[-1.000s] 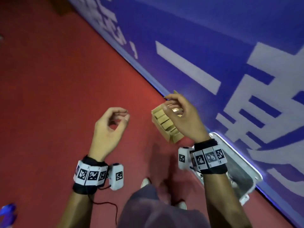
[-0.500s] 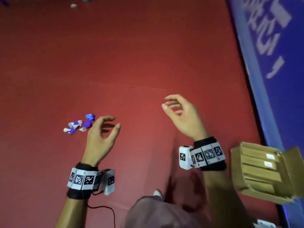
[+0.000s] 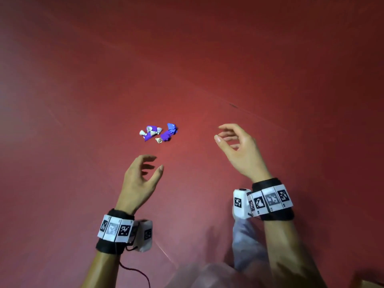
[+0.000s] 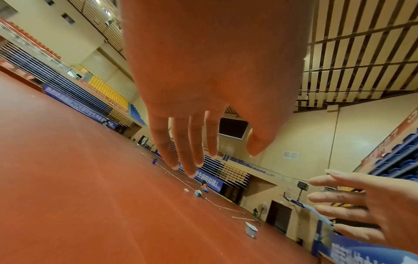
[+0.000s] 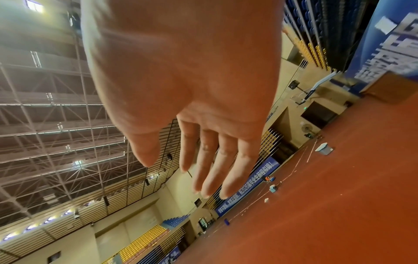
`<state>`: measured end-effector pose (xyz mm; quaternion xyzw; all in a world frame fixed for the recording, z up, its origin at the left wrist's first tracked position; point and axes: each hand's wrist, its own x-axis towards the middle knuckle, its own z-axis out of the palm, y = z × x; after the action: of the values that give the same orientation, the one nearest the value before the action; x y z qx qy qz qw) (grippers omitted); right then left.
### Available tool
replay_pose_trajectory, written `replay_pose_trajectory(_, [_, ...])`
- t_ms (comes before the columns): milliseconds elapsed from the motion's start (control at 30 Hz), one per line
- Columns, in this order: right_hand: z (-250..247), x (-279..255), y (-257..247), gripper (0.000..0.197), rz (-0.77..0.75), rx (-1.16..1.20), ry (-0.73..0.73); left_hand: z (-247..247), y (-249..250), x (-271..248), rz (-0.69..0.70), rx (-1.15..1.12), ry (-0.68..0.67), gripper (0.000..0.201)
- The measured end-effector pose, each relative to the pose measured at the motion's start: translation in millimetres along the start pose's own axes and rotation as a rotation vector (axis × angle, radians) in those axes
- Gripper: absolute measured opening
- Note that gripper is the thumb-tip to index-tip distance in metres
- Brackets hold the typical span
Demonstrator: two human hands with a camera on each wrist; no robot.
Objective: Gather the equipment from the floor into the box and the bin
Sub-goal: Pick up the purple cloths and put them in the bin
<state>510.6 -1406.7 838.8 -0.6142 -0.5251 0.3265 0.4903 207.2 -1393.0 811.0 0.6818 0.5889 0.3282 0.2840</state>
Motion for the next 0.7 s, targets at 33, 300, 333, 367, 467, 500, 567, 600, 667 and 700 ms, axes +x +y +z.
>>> replay_pose_trajectory(33, [-1, 4, 2, 0.025, -0.006, -0.004, -0.011, 0, 2, 2, 0.0, 0.009, -0.007, 0.029])
replay_pose_trajectory(300, [-10, 224, 25, 0.022, -0.062, -0.017, -0.14, 41, 20, 150, -0.081, 0.047, 0.089, 0.03])
replay_pose_trajectory(333, [-9, 250, 25, 0.023, -0.072, -0.008, -0.143, 43, 22, 166, -0.097, 0.05, 0.106, 0.03])
replay_pose_trajectory(367, [-6, 274, 26, 0.023, -0.086, 0.003, -0.138, 44, 24, 180, -0.105, 0.057, 0.119, 0.03])
replay_pose_trajectory(467, [11, 332, 34, 0.021, -0.087, 0.039, -0.166, 43, 23, 218, -0.156, 0.073, 0.157, 0.03])
replay_pose_trajectory(500, [19, 347, 38, 0.021, -0.079, 0.035, -0.194, 42, 20, 228, -0.178, 0.074, 0.167, 0.03])
replay_pose_trajectory(567, [36, 378, 44, 0.021, -0.065, 0.031, -0.233, 37, 14, 250, -0.212, 0.075, 0.188, 0.029])
replay_pose_trajectory(600, [47, 395, 48, 0.021, -0.058, 0.033, -0.243, 36, 9, 261, -0.23, 0.081, 0.195, 0.029])
replay_pose_trajectory(667, [70, 425, 55, 0.021, -0.036, 0.034, -0.274, 32, -7, 285, -0.271, 0.092, 0.203, 0.03])
replay_pose_trajectory(700, [84, 441, 60, 0.021, -0.027, 0.024, -0.295, 29, -17, 297, -0.291, 0.094, 0.21, 0.03])
